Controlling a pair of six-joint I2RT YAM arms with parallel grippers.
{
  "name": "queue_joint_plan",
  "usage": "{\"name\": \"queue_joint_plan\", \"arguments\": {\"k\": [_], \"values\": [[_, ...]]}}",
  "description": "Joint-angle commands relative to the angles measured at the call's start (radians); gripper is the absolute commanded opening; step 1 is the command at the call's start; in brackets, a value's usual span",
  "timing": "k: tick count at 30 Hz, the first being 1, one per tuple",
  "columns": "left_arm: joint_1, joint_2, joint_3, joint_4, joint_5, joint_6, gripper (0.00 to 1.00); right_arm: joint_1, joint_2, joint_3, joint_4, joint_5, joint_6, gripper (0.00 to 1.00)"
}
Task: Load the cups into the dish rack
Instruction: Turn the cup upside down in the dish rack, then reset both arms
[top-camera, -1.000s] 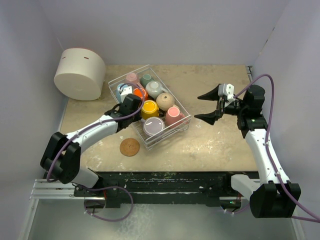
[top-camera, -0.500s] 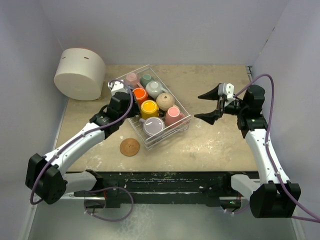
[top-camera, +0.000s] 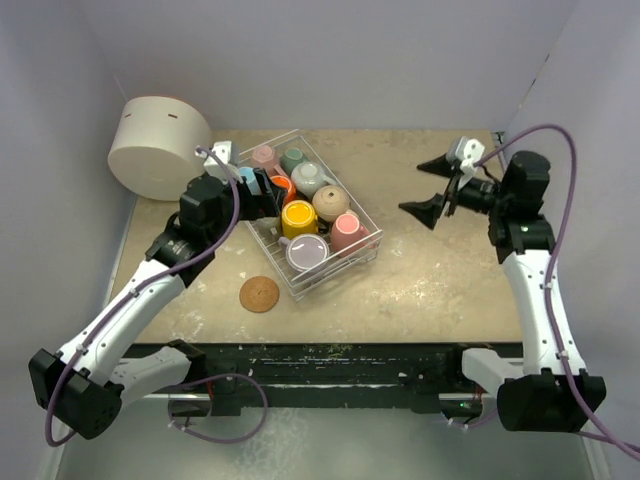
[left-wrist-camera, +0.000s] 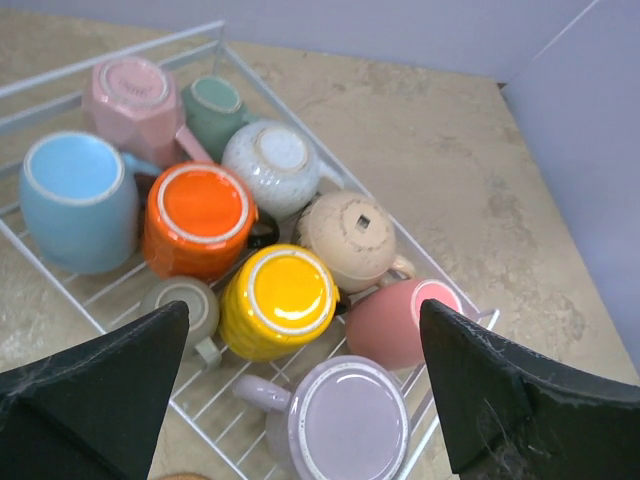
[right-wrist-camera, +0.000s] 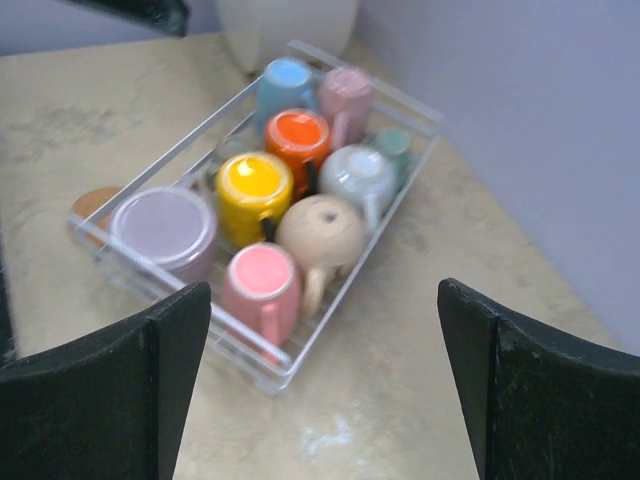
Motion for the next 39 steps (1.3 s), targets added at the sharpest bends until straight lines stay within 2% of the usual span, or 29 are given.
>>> {"name": "queue_joint_plan", "arguments": {"k": [1, 6, 10, 15, 19, 25, 32, 39], "values": [[0.060, -0.028, 0.126, 0.044, 0.170, 0.100, 0.99, -0.006, 0.007, 0.270, -0.222, 0.210, -0.090, 0.97], [0.119, -0.018, 0.268, -0.010, 0.298, 0.108, 0.99, -0.007, 0.053, 0.521, -0.369, 0.426, -0.100, 1.00], [0.122, 0.018, 0.433, -0.124, 0.338, 0.152, 0.99, -0.007, 0.087, 0.689, -0.395, 0.632, 0.057, 1.00], [0.122, 0.051, 0.602, -0.218, 0.393, 0.169, 0.99, -0.007, 0.130, 0.863, -0.448, 0.667, 0.194, 1.00], [0.122, 0.063, 0.709, -0.246, 0.437, 0.155, 1.00, -0.007, 0.163, 0.979, -0.521, 0.695, 0.168, 1.00], [0.122, 0.049, 0.762, -0.260, 0.460, 0.133, 0.99, -0.007, 0.174, 1.052, -0.573, 0.689, 0.208, 1.00], [0.122, 0.038, 0.802, -0.297, 0.464, 0.143, 0.99, -0.007, 0.161, 1.081, -0.568, 0.848, 0.387, 1.00], [0.122, 0.017, 0.767, -0.273, 0.507, 0.117, 0.99, -0.007, 0.128, 1.045, -0.565, 0.853, 0.380, 1.00]]}}
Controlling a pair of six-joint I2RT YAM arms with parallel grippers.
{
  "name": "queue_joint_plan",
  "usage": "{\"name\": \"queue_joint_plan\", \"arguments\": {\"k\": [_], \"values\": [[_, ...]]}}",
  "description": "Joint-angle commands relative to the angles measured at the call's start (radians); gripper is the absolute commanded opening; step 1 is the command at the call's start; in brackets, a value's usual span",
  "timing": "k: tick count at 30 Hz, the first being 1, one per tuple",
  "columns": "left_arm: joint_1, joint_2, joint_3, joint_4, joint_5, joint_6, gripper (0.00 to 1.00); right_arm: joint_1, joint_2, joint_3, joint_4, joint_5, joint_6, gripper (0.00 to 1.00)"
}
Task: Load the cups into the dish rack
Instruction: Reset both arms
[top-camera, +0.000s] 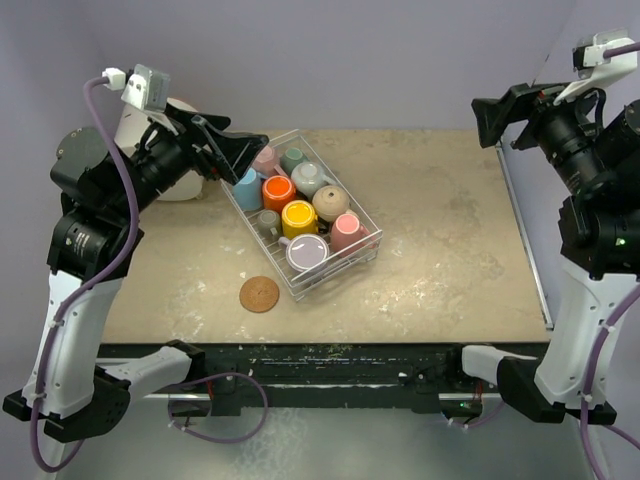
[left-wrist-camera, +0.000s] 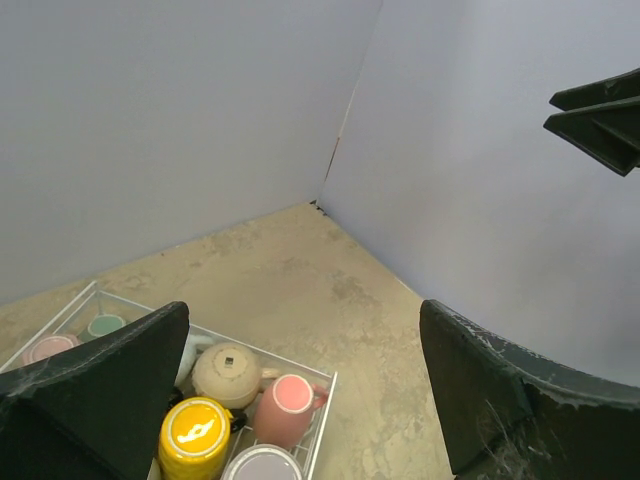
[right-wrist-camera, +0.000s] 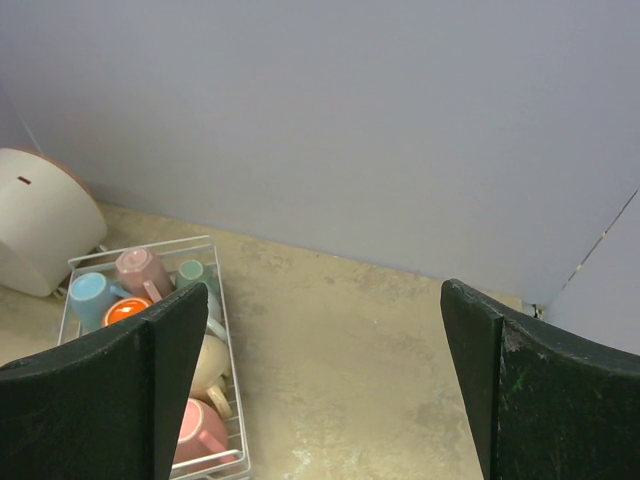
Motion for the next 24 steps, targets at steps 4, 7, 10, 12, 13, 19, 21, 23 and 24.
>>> {"name": "queue_joint_plan", "arguments": {"k": [4, 7, 10, 12, 13, 19, 21, 23, 24], "values": [[0.006, -0.042, -0.029, 0.048, 0.053, -0.029, 0.99, -0.002, -0.049, -0.004, 0.003, 0.023, 0.001, 1.00], [0.006, -0.049, -0.037, 0.050, 0.057, -0.032, 0.99, -0.002, -0.061, -0.007, -0.005, 0.018, 0.000, 1.00], [0.006, -0.052, -0.047, 0.061, 0.077, -0.045, 0.99, -0.002, -0.072, -0.010, -0.014, 0.014, 0.003, 1.00], [0.006, -0.054, -0.061, 0.078, 0.103, -0.064, 0.99, -0.002, -0.077, -0.012, -0.014, 0.014, 0.011, 1.00], [0.006, -0.054, -0.068, 0.084, 0.114, -0.071, 0.99, -0.002, -0.079, -0.014, -0.014, 0.015, 0.014, 1.00], [0.006, -0.059, -0.086, 0.095, 0.131, -0.088, 0.99, -0.002, -0.093, -0.034, -0.013, 0.002, 0.012, 1.00], [0.006, -0.064, -0.091, 0.099, 0.134, -0.092, 0.99, -0.002, -0.098, -0.039, -0.013, 0.000, 0.009, 1.00], [0.006, -0.070, -0.101, 0.109, 0.140, -0.100, 0.99, -0.002, -0.103, -0.046, -0.014, 0.001, 0.009, 1.00], [0.005, -0.074, -0.108, 0.114, 0.142, -0.104, 0.99, -0.002, -0.105, -0.049, -0.014, 0.000, 0.008, 1.00]]}}
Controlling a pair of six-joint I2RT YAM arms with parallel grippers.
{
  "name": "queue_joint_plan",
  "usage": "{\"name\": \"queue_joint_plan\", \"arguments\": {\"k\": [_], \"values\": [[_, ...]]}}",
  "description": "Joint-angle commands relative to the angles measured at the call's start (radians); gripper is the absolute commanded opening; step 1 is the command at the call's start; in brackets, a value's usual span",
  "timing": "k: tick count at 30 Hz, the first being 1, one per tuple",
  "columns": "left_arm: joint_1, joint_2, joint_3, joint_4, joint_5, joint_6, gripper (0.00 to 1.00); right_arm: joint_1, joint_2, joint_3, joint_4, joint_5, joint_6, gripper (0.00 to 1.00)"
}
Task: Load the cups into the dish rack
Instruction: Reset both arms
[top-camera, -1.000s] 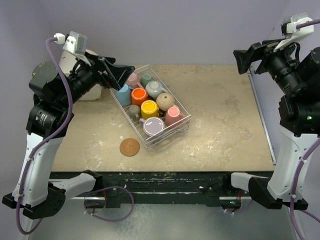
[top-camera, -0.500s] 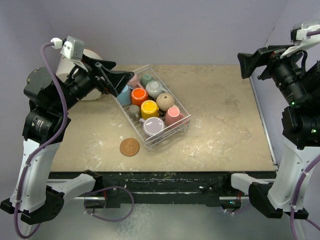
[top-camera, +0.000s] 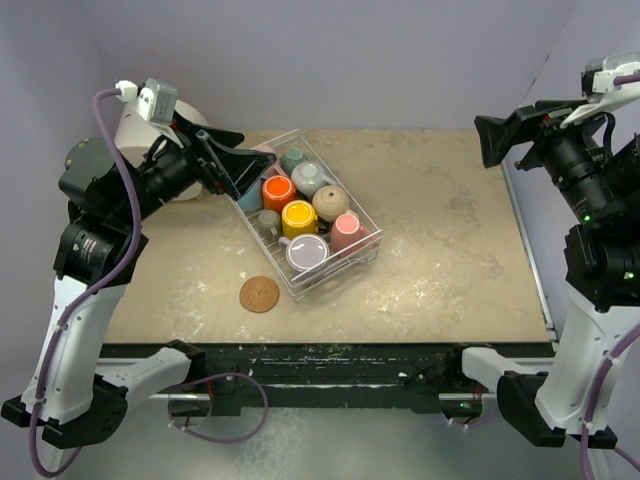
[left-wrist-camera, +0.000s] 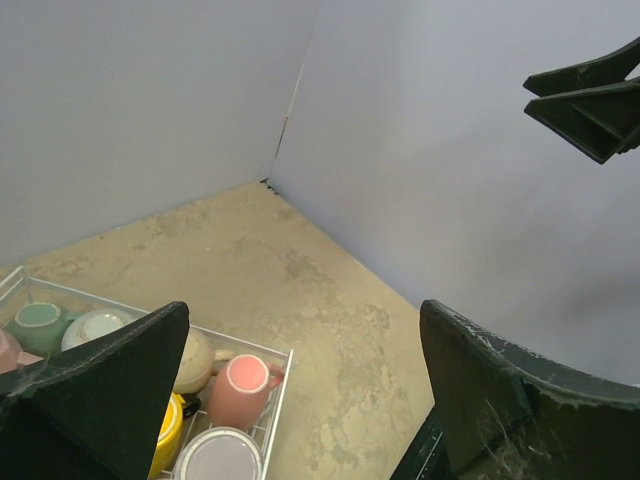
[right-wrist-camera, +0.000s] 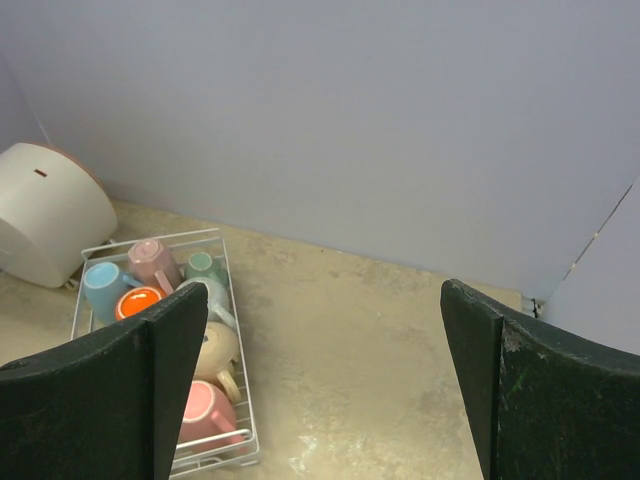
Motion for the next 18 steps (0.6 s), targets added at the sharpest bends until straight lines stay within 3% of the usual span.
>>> {"name": "queue_joint_plan", "arguments": {"k": [1, 18], "values": [[0.006, -0.026, -0.014, 0.068, 0.031, -0.028, 0.99, -0.002, -0.016, -0.015, 0.028, -0.003, 0.004, 1.00], [0.006, -0.049, -0.045, 0.100, 0.064, -0.058, 0.99, -0.002, -0.030, -0.031, 0.025, -0.018, -0.021, 1.00]]}}
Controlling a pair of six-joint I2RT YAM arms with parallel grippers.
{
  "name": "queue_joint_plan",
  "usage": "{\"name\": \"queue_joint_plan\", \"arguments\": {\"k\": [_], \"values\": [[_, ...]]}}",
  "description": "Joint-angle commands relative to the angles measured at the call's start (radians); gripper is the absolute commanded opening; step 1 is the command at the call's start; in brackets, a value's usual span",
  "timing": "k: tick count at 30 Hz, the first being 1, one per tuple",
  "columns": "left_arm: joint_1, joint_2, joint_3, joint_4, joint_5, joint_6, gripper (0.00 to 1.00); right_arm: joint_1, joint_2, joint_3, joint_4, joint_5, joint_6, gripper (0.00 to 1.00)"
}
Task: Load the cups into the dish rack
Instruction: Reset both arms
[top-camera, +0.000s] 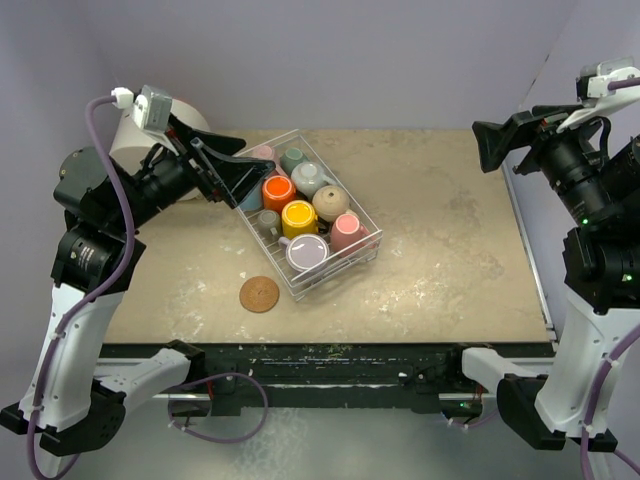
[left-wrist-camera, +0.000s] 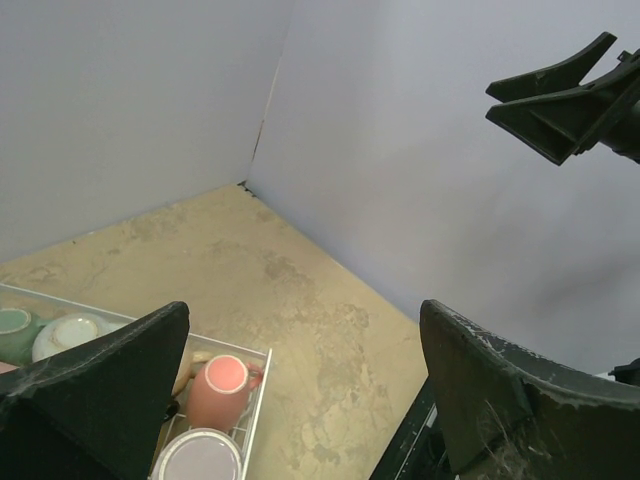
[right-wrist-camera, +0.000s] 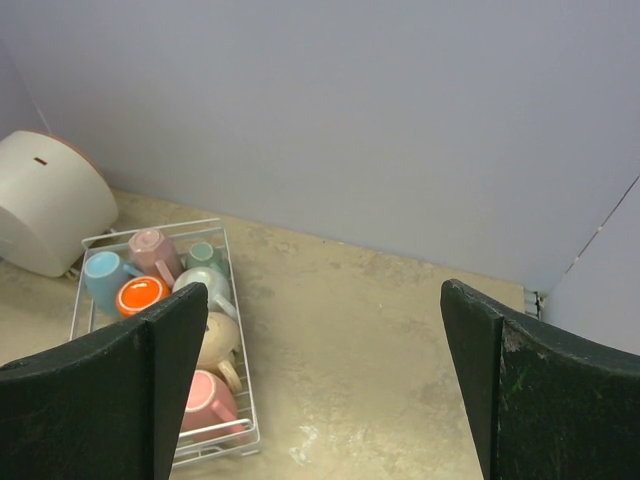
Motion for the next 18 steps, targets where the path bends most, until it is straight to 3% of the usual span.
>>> {"name": "queue_joint_plan", "arguments": {"k": [1, 18], "values": [[0.007, -0.013, -0.001, 0.064, 0.021, -0.019, 0.99, -0.002, -0.010, 0.005, 0.030, -0.009, -0.021, 1.00], [0.006, -0.012, 0.004, 0.060, 0.024, -0.015, 0.99, -0.002, -0.021, -0.007, 0.036, -0.006, -0.047, 1.00]]}}
